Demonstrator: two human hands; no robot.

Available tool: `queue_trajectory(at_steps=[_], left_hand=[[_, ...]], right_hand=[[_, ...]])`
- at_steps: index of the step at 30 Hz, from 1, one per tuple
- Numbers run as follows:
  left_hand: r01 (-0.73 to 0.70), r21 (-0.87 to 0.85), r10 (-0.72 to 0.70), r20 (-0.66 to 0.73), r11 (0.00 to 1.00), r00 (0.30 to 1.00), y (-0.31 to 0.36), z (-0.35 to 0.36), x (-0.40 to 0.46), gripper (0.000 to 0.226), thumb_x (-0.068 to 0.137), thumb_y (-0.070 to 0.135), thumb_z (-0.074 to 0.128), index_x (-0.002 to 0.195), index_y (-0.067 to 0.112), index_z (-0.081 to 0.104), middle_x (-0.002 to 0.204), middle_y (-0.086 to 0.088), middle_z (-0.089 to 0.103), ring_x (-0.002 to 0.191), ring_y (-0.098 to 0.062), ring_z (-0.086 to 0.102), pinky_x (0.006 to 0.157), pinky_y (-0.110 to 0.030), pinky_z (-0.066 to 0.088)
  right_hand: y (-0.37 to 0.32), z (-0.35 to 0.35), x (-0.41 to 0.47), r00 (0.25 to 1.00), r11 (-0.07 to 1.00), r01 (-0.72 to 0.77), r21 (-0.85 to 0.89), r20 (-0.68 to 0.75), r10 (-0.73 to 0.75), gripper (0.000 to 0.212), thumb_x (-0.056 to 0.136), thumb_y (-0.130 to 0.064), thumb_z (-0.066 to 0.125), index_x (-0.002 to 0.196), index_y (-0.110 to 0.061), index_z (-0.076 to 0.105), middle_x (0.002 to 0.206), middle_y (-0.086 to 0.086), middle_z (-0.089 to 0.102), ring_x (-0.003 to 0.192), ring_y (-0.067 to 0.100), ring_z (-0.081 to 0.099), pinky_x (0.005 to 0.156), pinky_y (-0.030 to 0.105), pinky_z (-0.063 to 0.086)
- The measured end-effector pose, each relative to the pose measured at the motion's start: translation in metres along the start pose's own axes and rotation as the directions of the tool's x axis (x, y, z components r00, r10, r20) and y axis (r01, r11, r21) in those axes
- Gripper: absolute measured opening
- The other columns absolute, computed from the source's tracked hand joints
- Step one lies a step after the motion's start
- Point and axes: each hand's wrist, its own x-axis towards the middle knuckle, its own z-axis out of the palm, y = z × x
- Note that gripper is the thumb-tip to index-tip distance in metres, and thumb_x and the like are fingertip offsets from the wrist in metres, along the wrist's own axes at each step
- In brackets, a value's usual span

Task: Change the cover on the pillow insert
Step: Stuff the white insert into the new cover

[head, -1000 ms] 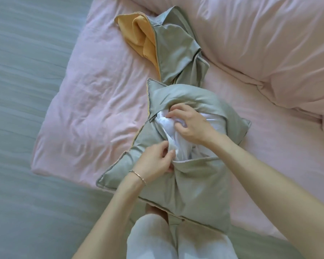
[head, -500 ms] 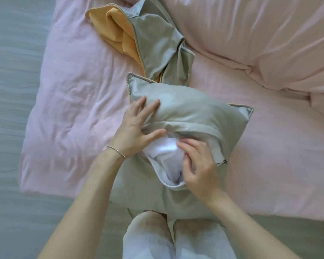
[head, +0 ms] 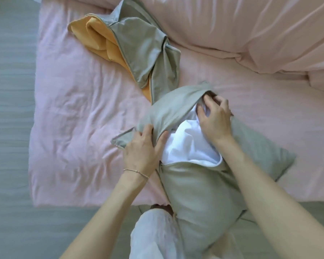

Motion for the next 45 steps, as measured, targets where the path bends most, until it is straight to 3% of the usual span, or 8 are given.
queue_trajectory(at_steps=[5,8,10,13,17,31,39,45], left_hand=[[-0.092,0.115,0.048,0.343,0.989,0.938,-0.003,-0.002,-0.025,0.049,0.080,0.066,0.045,0.076,0.017,0.048,0.070,-0.004,0.062,0.071,-0.025,0.059,0.055,-0.031,0.037],[-0.111,-0.038,0.115,0.127,0.993,0.985,0.010,-0.016,-0.004,0.049,0.085,0.058,0.048,0.054,0.021,0.043,0.048,0.005,0.043,0.055,-0.019,0.046,0.050,-0.029,0.028],[-0.216,-0.177,0.195,-0.127,0.960,0.973,0.030,-0.017,0.012,0.040,0.081,0.058,0.044,0.070,0.022,0.056,0.060,0.010,0.049,0.061,-0.012,0.047,0.055,-0.026,0.033],[-0.292,-0.259,0.313,0.042,0.921,0.949,0.070,-0.004,0.029,0.052,0.075,0.064,0.048,0.101,0.020,0.059,0.091,0.004,0.054,0.084,-0.010,0.052,0.072,-0.024,0.042],[-0.300,-0.086,0.312,0.327,0.950,0.892,0.091,0.019,0.030,0.050,0.073,0.057,0.065,0.108,0.022,0.057,0.101,0.003,0.043,0.105,-0.018,0.045,0.088,-0.033,0.043],[-0.502,0.498,0.391,0.315,0.708,0.865,0.136,0.045,0.035,0.014,0.094,0.007,0.038,0.102,0.004,0.049,0.097,-0.017,0.062,0.089,-0.038,0.058,0.063,-0.036,0.026],[-0.033,-0.048,0.038,0.120,0.998,0.992,0.129,0.038,0.044,0.026,0.095,0.015,0.044,0.088,-0.005,0.060,0.081,-0.018,0.057,0.081,-0.027,0.053,0.067,-0.030,0.031],[0.541,-0.697,-0.358,0.410,0.470,0.839,0.106,0.032,0.015,0.026,0.095,0.012,0.045,0.079,0.001,0.061,0.063,-0.005,0.066,0.061,-0.013,0.063,0.062,-0.022,0.052]], right_hand=[[0.011,-0.003,-0.001,0.947,0.978,0.190,0.091,0.245,-0.207,0.037,0.082,-0.026,0.045,0.099,-0.004,0.069,0.100,0.015,0.062,0.104,0.033,0.053,0.094,0.039,0.036],[0.025,-0.009,-0.018,0.893,0.965,0.238,0.111,0.365,-0.262,0.046,0.076,-0.032,0.036,0.093,-0.003,0.067,0.090,0.016,0.063,0.091,0.035,0.056,0.082,0.040,0.041],[0.030,-0.009,-0.035,0.860,0.951,0.286,0.119,0.405,-0.310,0.040,0.075,-0.029,0.037,0.088,-0.004,0.066,0.084,0.014,0.064,0.082,0.033,0.056,0.075,0.035,0.034],[0.037,-0.011,-0.066,0.831,0.900,0.420,0.120,0.347,-0.434,0.023,0.076,-0.021,0.043,0.078,-0.008,0.061,0.078,0.008,0.060,0.083,0.025,0.046,0.078,0.035,0.033],[0.065,-0.022,-0.097,0.765,0.833,0.523,0.179,0.332,-0.551,0.021,0.082,-0.015,0.046,0.099,-0.011,0.056,0.103,0.010,0.061,0.105,0.027,0.047,0.098,0.041,0.033],[0.094,-0.019,-0.112,0.909,0.887,0.374,0.271,0.082,-0.409,0.039,0.082,-0.003,0.038,0.114,-0.004,0.061,0.126,0.012,0.058,0.124,0.026,0.045,0.102,0.039,0.037],[0.050,-0.025,-0.048,0.992,0.906,0.124,0.406,-0.072,-0.103,0.032,0.082,-0.012,0.036,0.090,0.001,0.064,0.089,0.017,0.064,0.083,0.033,0.057,0.079,0.034,0.038],[0.046,-0.020,-0.040,0.961,0.912,0.273,0.307,-0.043,-0.273,0.022,0.080,-0.017,0.041,0.069,-0.004,0.054,0.071,0.013,0.057,0.070,0.031,0.054,0.067,0.036,0.036]])
